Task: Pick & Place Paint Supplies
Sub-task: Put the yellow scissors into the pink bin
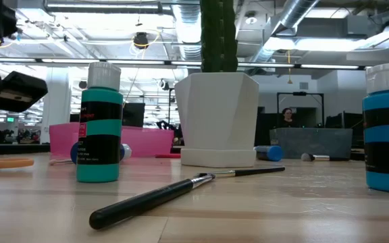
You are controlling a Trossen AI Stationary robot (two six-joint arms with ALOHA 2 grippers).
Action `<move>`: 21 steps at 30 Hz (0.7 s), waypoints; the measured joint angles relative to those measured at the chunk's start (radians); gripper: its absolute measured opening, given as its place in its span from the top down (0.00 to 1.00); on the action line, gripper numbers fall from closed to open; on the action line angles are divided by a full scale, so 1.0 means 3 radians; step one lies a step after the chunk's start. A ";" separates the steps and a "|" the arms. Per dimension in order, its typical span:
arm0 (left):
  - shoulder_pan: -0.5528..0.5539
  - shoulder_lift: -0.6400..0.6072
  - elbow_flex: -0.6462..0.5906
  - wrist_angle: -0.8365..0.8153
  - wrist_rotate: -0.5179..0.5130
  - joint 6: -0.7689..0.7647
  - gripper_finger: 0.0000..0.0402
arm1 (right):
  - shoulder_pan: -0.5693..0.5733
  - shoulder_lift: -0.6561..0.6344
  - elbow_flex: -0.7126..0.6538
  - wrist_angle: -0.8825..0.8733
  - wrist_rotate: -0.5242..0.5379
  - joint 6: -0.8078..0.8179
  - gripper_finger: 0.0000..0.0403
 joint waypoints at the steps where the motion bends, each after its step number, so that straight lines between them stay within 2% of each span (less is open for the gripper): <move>1: -0.0005 0.0000 0.0000 0.0005 0.0005 0.0022 0.83 | -0.0001 0.0000 0.0000 0.0000 0.0000 0.0001 0.73; 21: -0.0013 0.0002 -0.0001 0.0020 -0.0066 0.0193 0.83 | -0.0001 0.0000 0.0000 0.0000 0.0000 0.0004 0.73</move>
